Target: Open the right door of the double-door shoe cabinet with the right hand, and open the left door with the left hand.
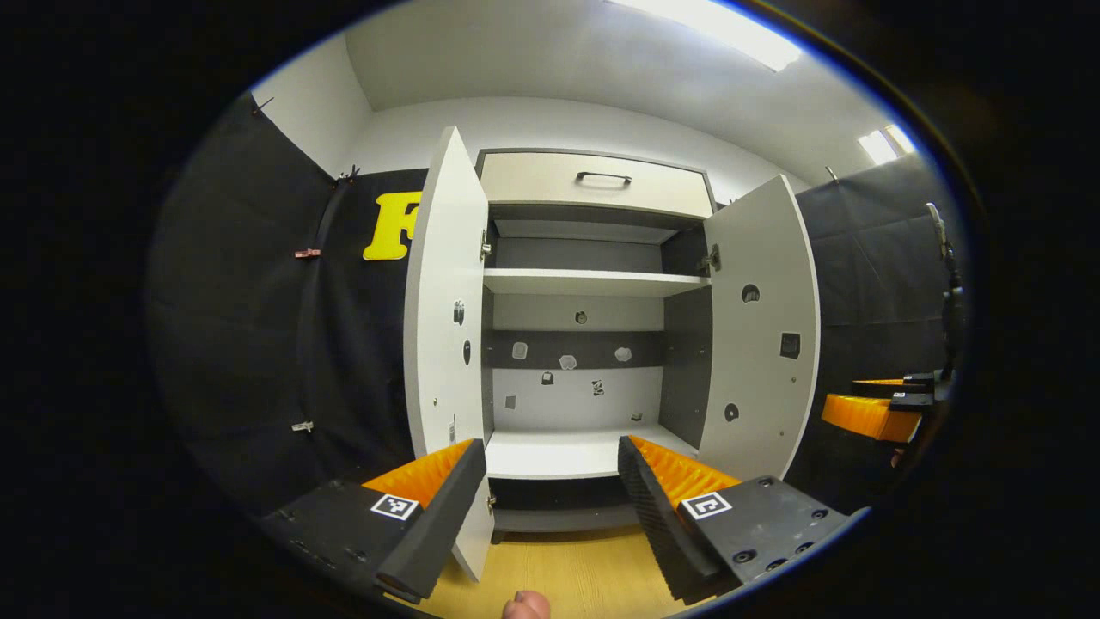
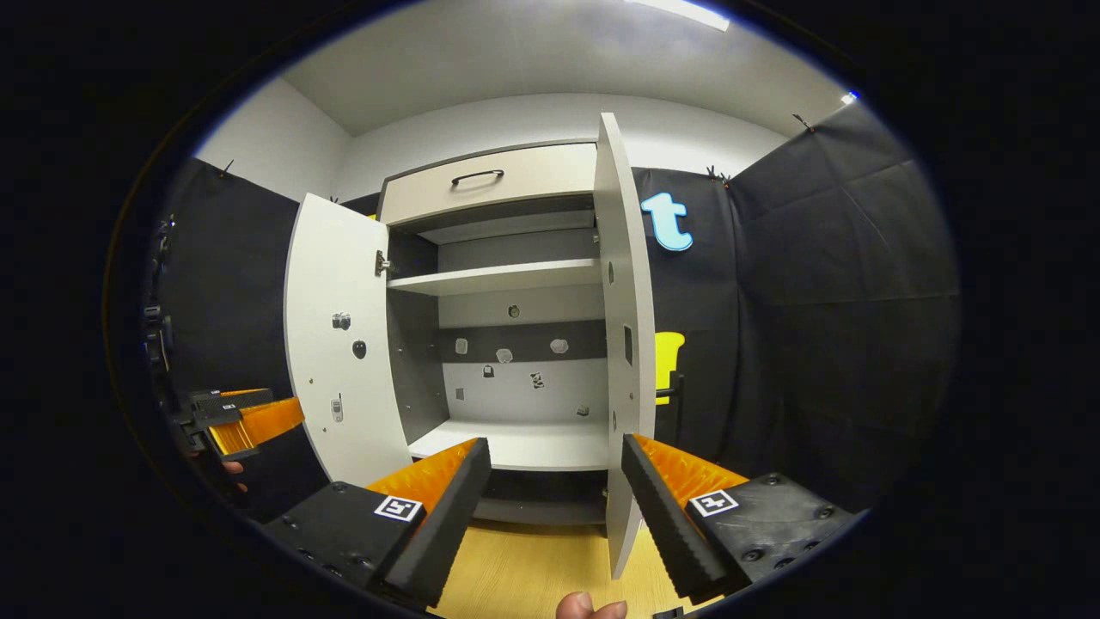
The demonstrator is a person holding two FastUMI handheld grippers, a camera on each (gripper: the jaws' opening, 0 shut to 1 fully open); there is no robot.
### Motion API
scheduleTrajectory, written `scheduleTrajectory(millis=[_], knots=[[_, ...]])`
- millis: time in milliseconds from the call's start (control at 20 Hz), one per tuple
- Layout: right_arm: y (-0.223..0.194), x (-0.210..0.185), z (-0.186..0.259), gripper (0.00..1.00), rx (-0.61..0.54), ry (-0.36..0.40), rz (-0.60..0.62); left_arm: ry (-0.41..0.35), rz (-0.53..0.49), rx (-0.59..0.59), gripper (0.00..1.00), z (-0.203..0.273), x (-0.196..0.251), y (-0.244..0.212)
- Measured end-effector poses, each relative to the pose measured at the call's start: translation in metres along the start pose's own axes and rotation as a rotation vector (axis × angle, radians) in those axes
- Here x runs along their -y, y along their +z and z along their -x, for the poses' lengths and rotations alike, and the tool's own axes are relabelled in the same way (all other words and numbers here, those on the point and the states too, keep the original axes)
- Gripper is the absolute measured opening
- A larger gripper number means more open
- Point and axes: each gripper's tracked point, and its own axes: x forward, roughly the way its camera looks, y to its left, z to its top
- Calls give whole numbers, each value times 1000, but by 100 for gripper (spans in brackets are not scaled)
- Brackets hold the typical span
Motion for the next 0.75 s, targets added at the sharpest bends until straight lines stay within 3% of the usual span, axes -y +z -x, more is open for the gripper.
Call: scheduleTrajectory(millis=[750], knots=[[1,4,-1,97,2,-5,6,1,13,-13,95,-4,5,-5]])
